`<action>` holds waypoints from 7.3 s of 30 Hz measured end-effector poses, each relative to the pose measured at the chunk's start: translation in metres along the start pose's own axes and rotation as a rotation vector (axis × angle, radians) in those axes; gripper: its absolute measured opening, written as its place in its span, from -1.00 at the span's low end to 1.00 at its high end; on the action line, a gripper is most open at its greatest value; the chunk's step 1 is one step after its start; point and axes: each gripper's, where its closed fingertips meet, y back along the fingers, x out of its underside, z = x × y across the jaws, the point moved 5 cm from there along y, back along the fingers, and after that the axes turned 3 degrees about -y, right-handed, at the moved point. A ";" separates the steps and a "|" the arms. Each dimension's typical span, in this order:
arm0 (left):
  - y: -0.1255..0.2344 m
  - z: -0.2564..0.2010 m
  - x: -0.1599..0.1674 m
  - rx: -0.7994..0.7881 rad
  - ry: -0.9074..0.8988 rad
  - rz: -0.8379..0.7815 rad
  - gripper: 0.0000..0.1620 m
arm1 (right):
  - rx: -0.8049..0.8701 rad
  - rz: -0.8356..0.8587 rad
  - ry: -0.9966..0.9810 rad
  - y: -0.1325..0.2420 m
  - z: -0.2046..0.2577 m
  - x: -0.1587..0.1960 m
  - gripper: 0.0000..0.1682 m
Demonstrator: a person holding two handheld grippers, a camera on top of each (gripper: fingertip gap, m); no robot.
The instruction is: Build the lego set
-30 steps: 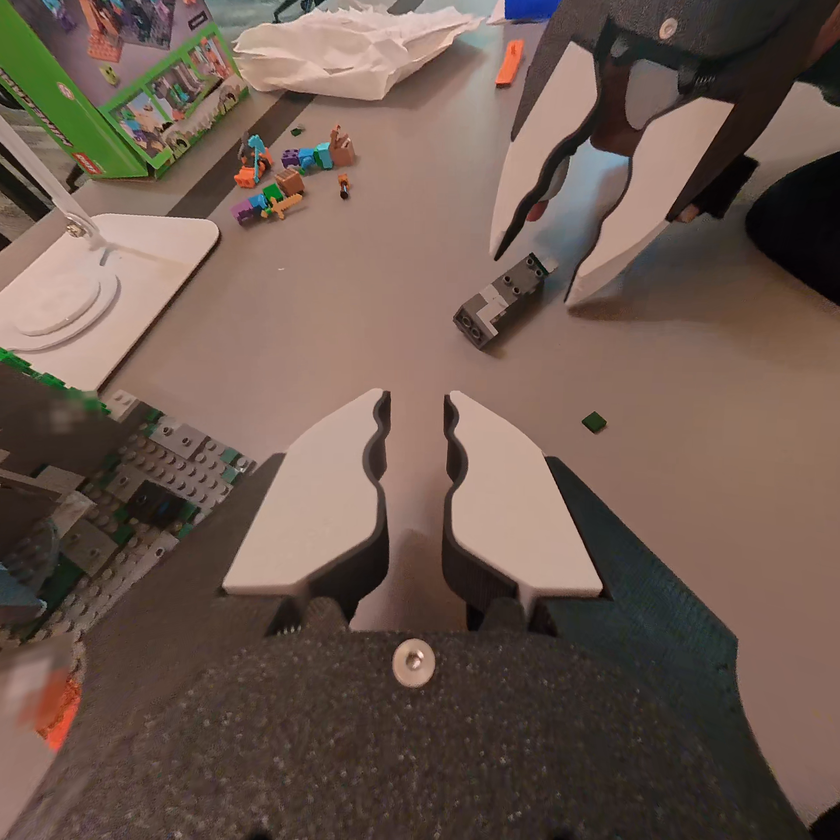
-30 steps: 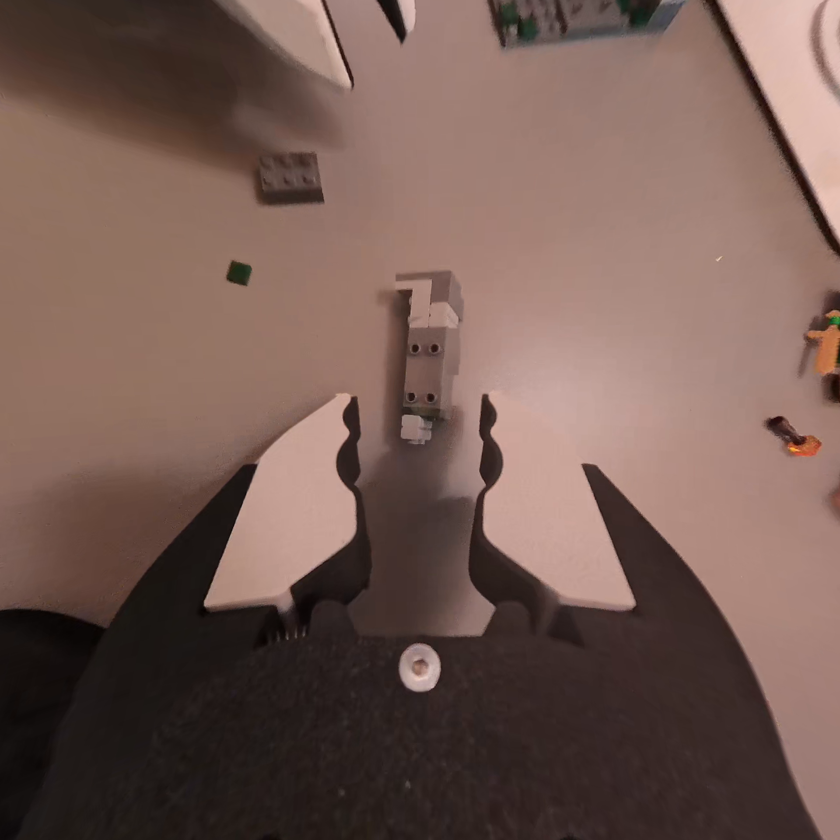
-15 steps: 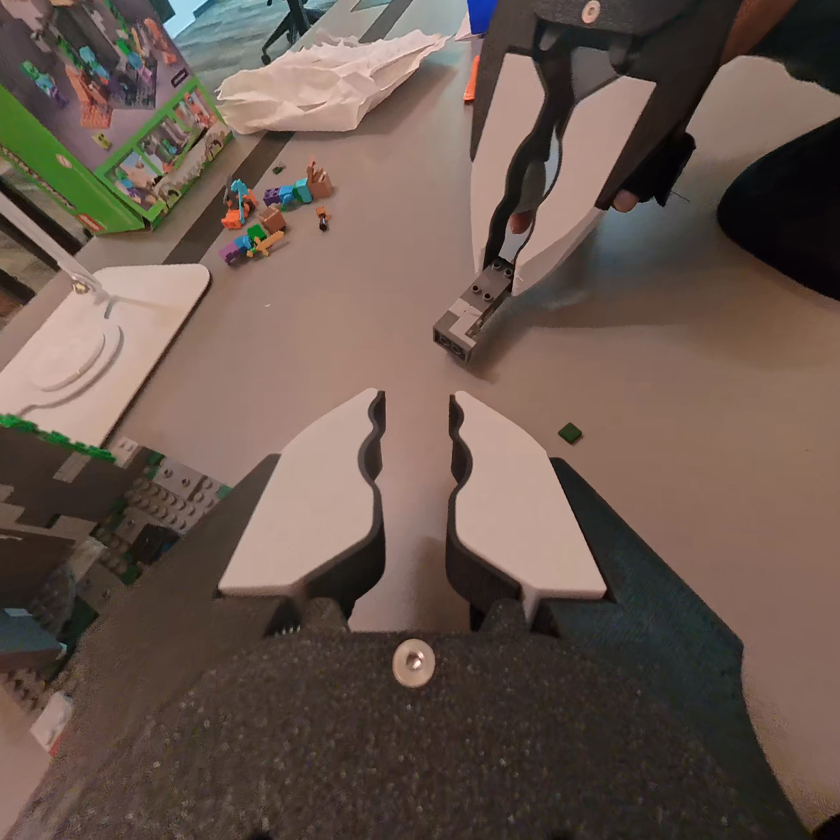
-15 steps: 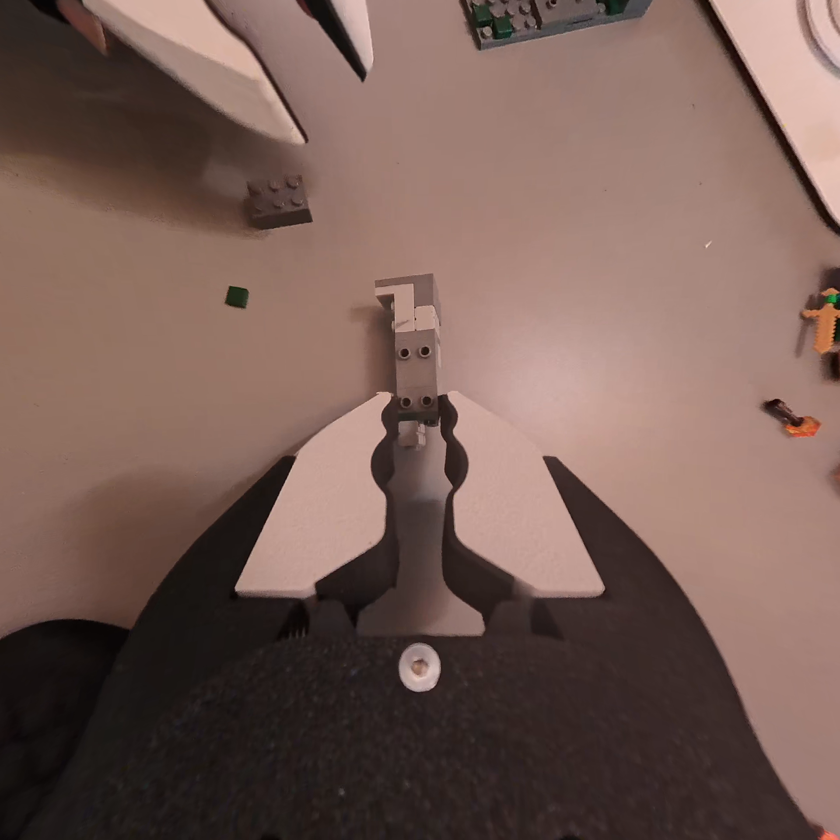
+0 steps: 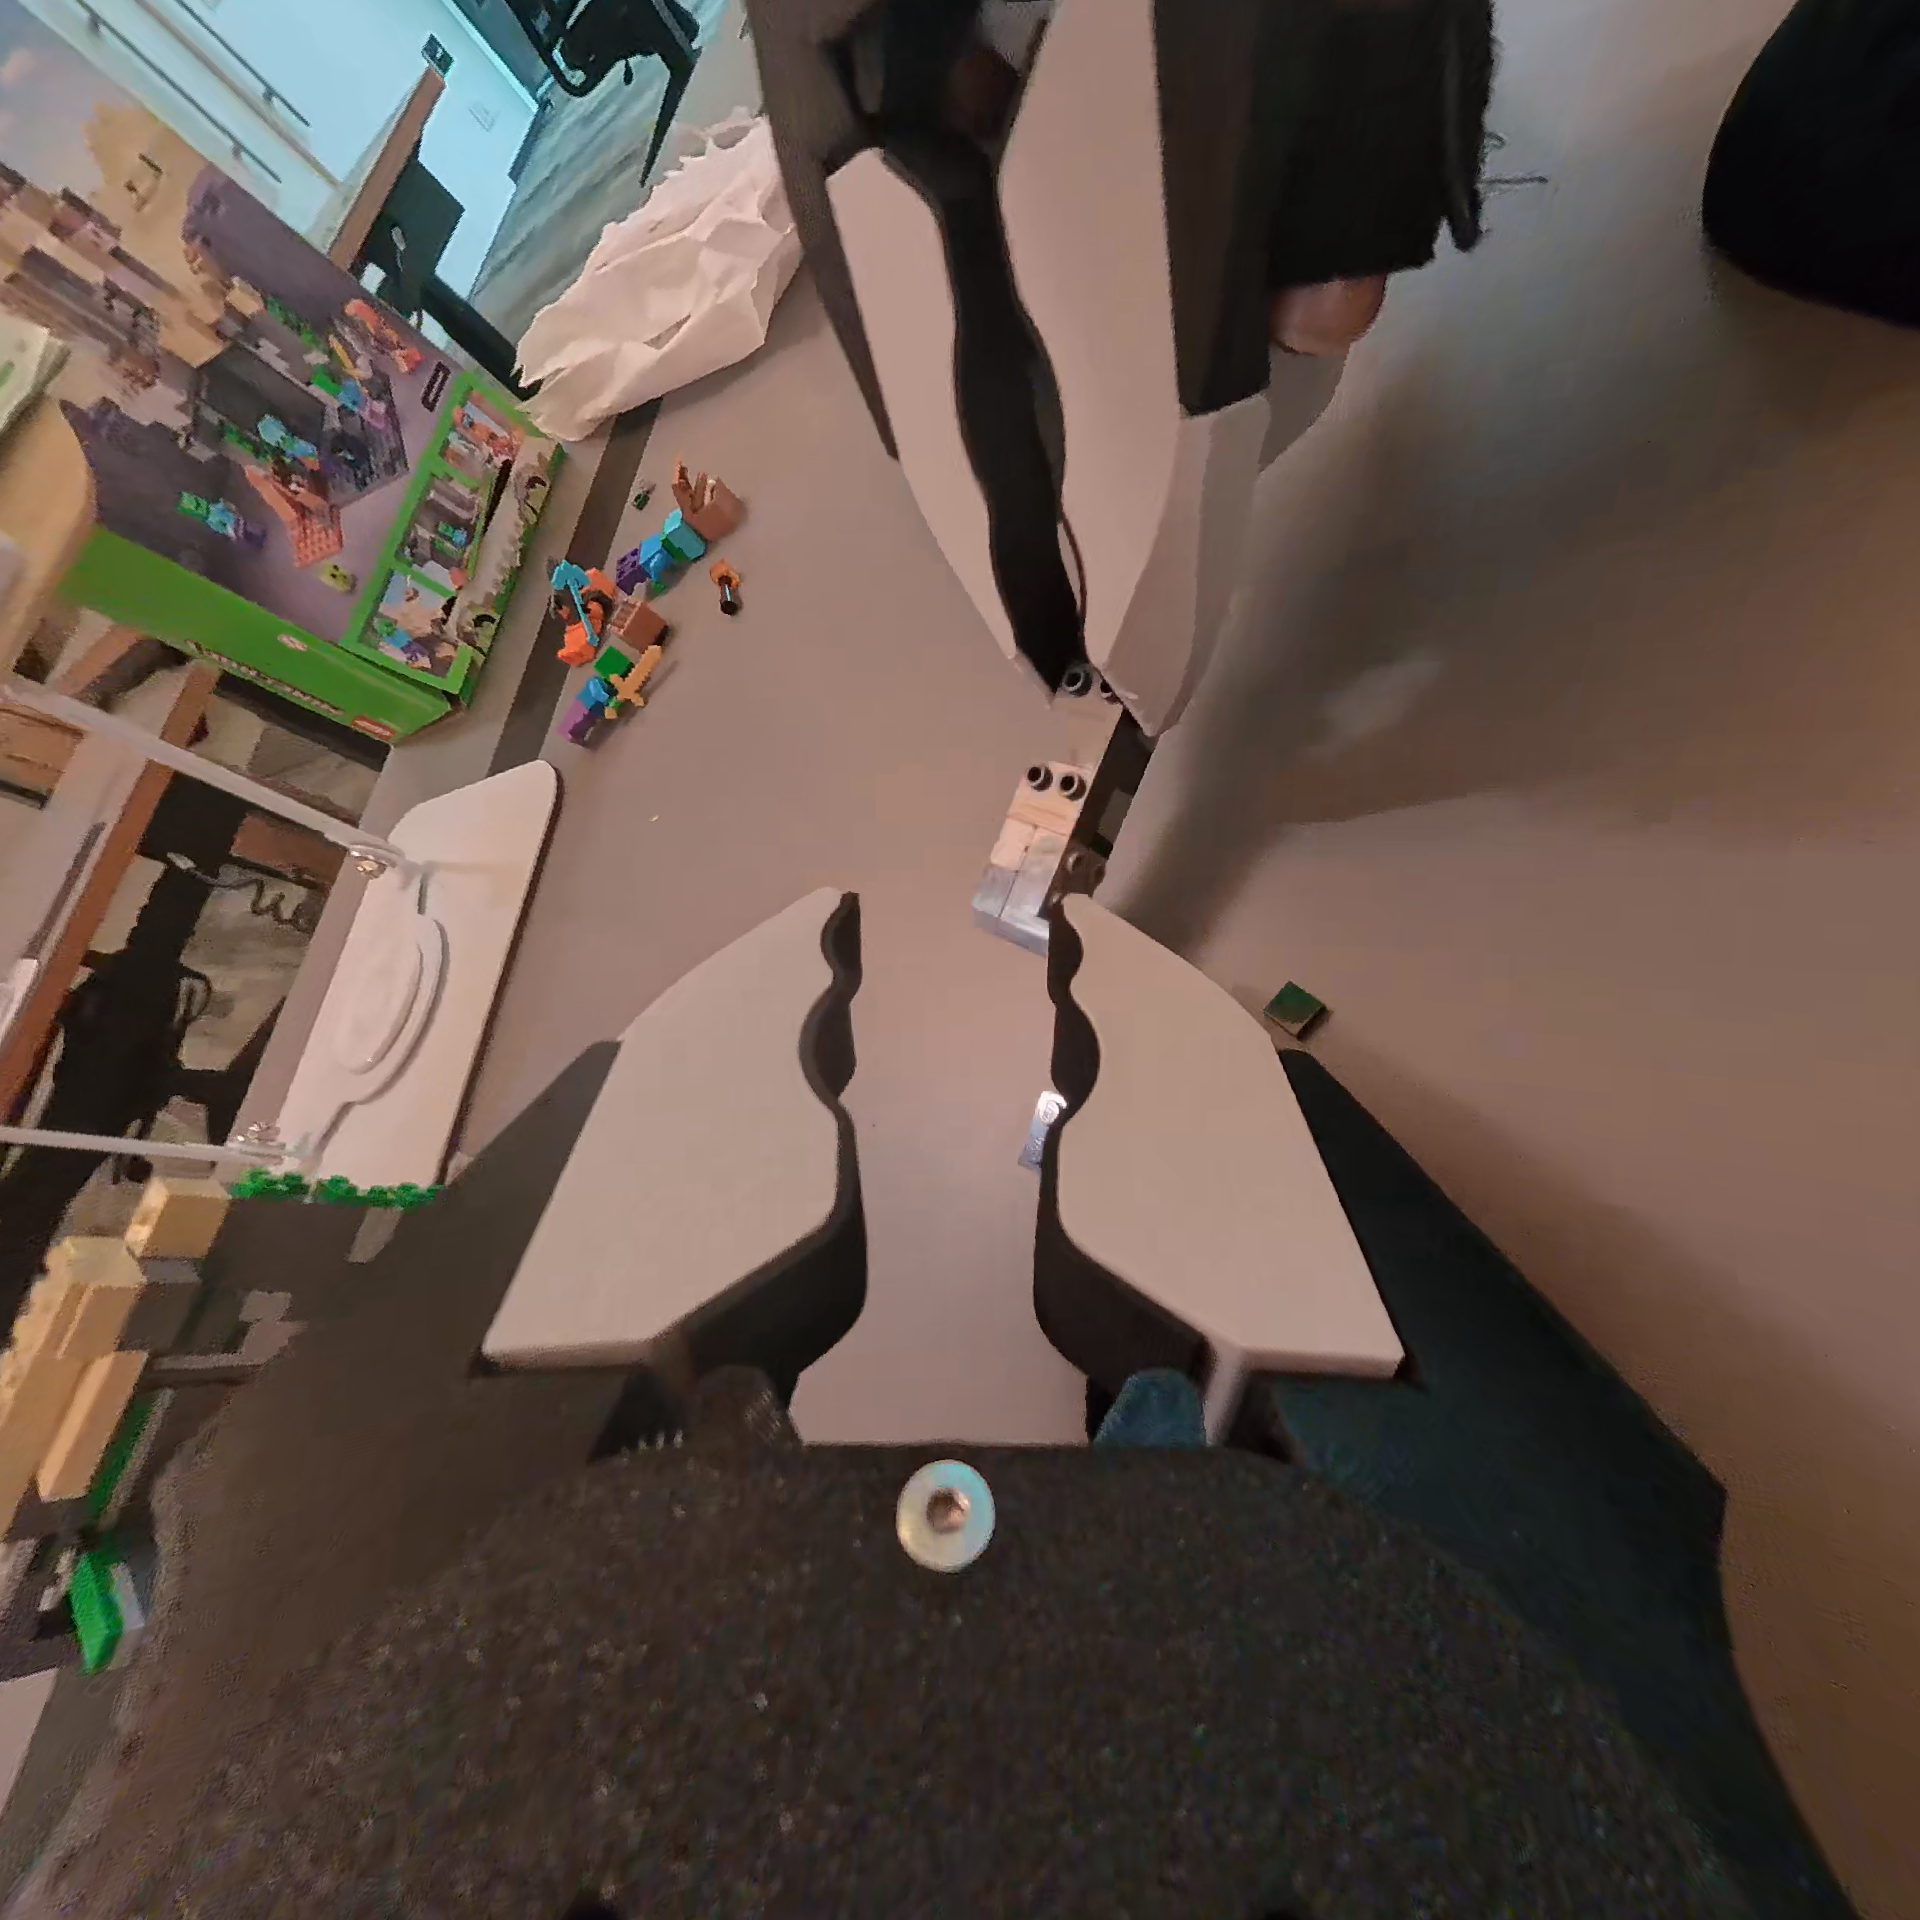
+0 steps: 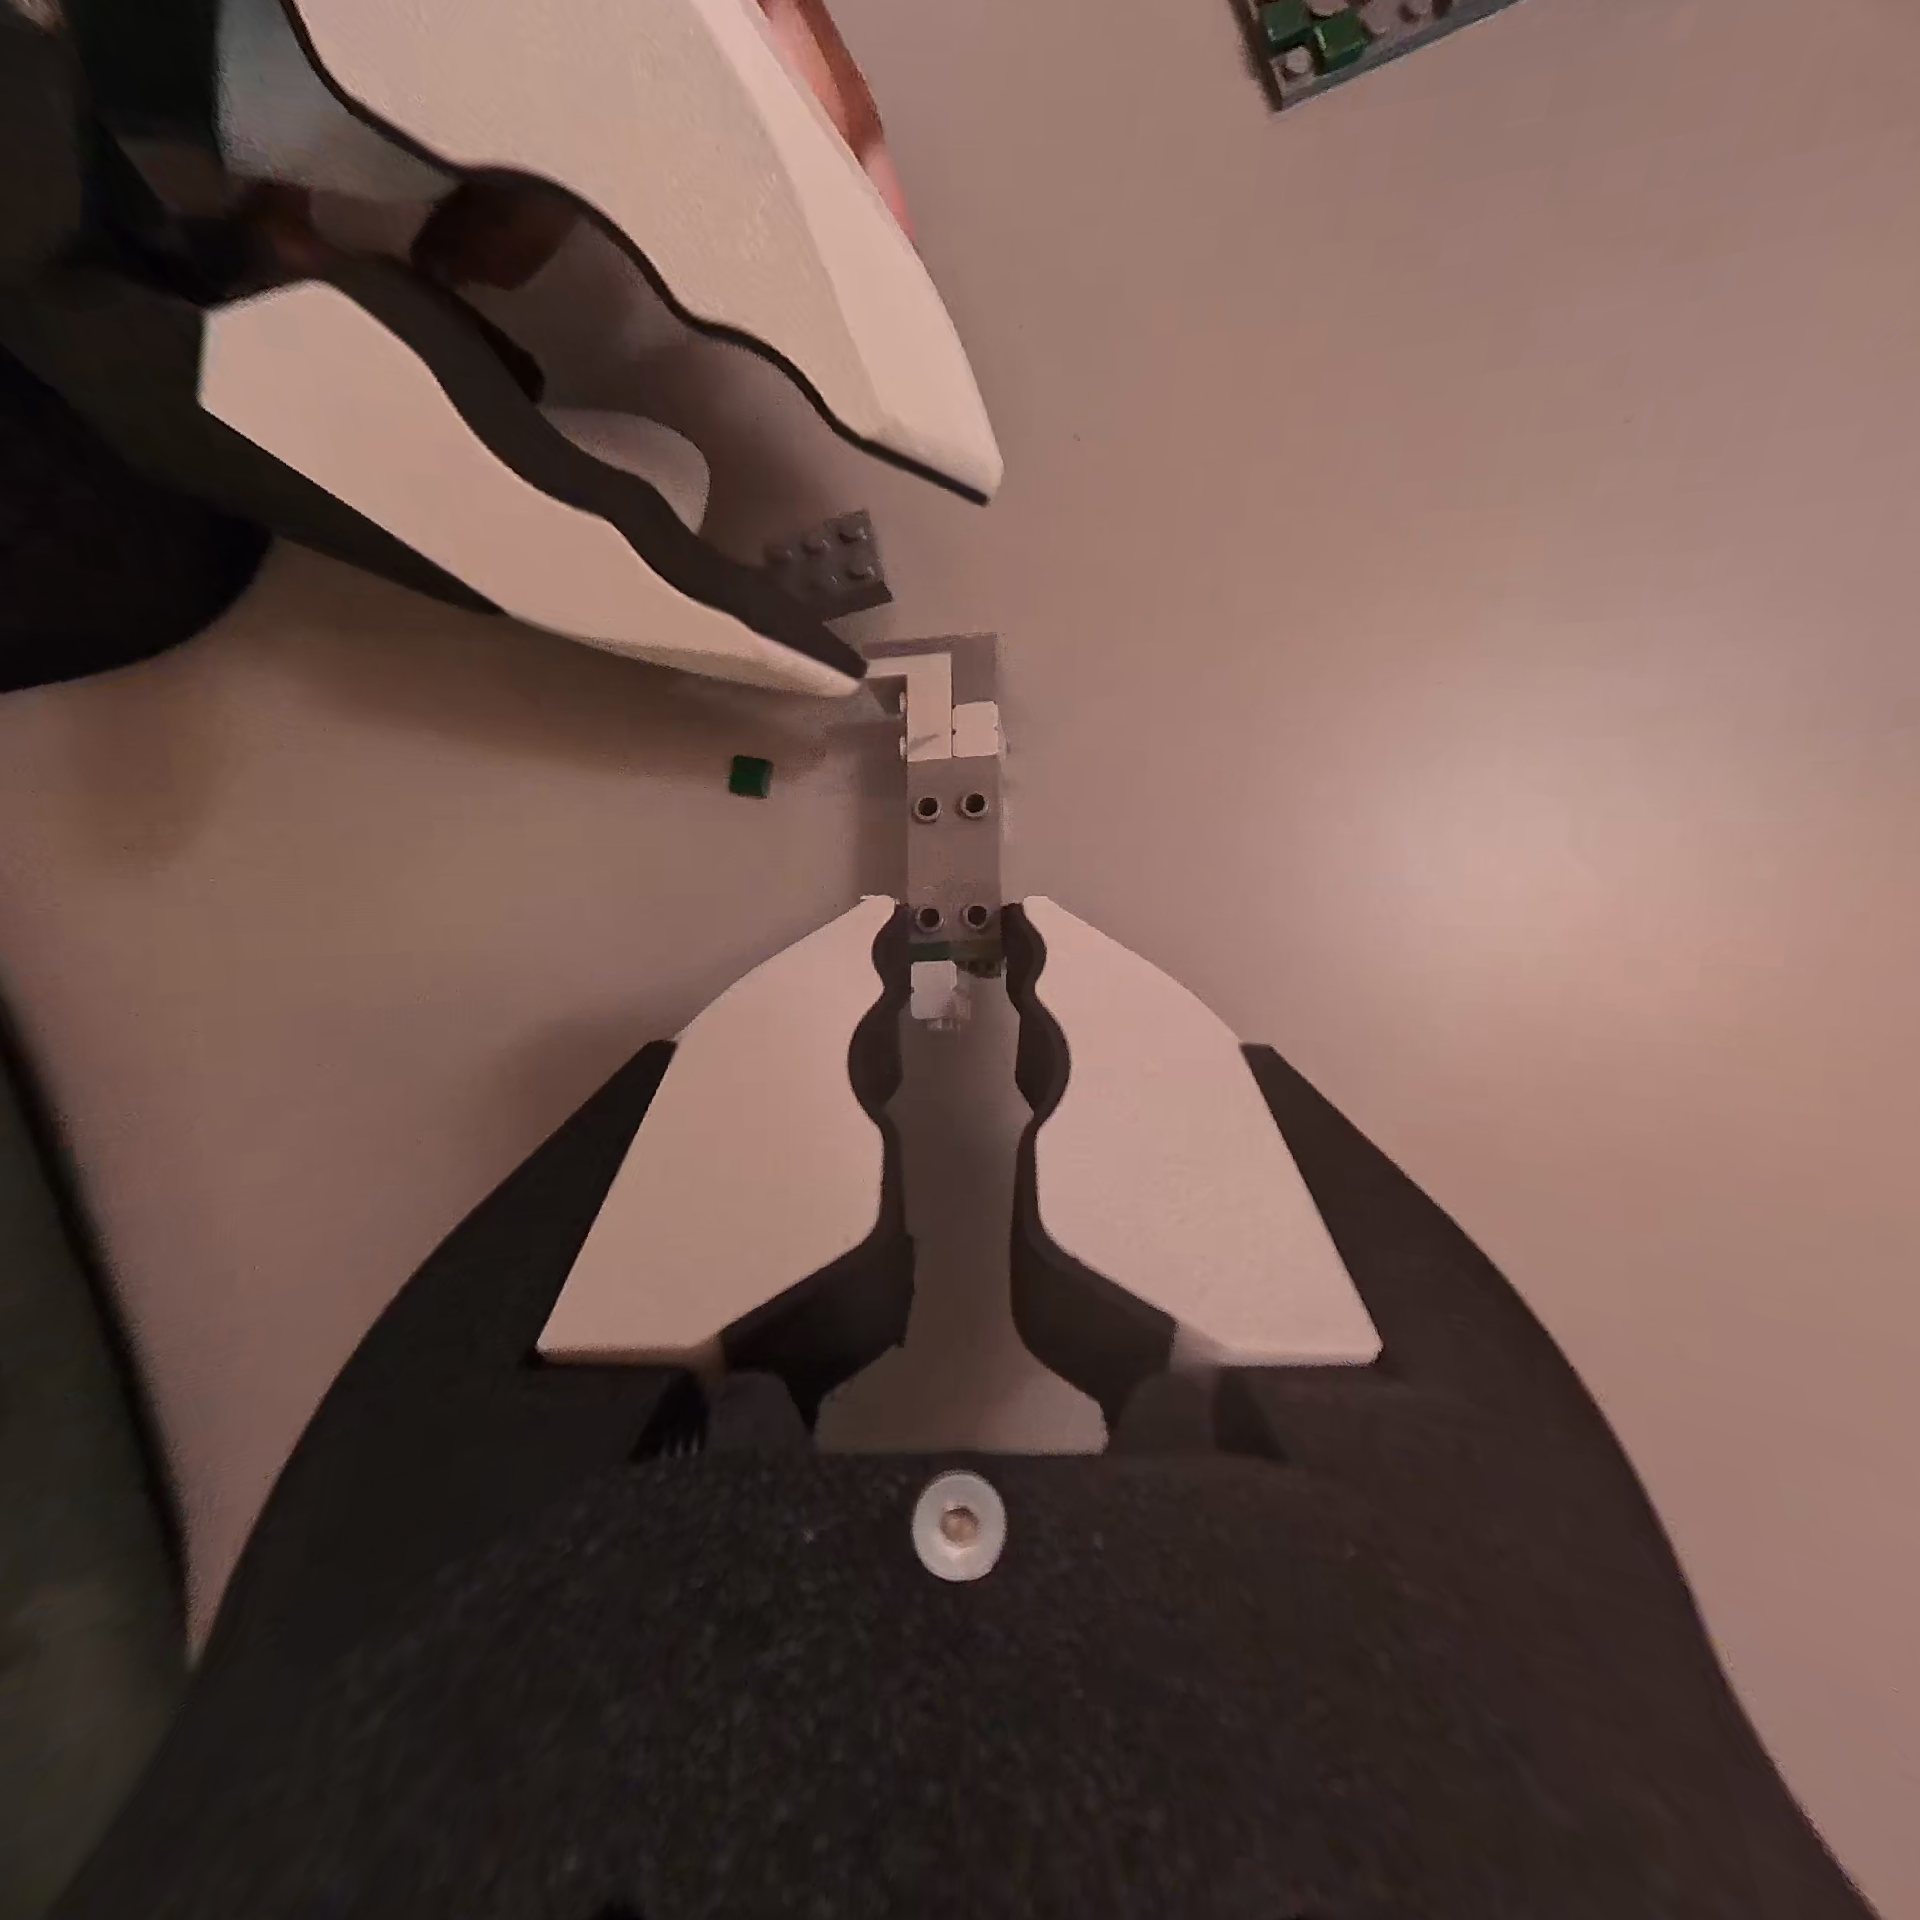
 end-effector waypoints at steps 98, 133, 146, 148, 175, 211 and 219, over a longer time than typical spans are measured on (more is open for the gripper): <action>0.015 0.017 0.027 0.100 0.303 -0.079 -0.73 | -0.058 -0.391 0.356 -0.008 -0.014 -0.033 -0.79; 0.014 0.015 0.031 0.129 0.320 -0.077 -0.75 | -0.003 -0.060 0.227 -0.001 -0.005 -0.033 -0.50; 0.015 0.016 0.032 0.127 0.313 -0.071 -0.75 | -0.078 0.045 0.533 -0.013 -0.006 -0.037 -0.73; 0.015 0.016 0.032 0.125 0.310 -0.069 -0.75 | -0.137 0.036 0.576 -0.014 -0.007 -0.036 -0.73; 0.148 0.122 0.035 -0.115 0.292 0.258 -1.00 | -0.083 -0.421 0.262 0.065 0.011 -0.030 -0.51; 0.194 0.137 0.292 0.583 0.204 1.092 -0.74 | -0.208 -0.457 0.088 0.027 0.009 0.021 -0.59; 0.193 0.134 0.291 0.596 0.205 1.082 -0.87 | -0.213 -0.445 0.089 0.022 0.010 0.022 -0.59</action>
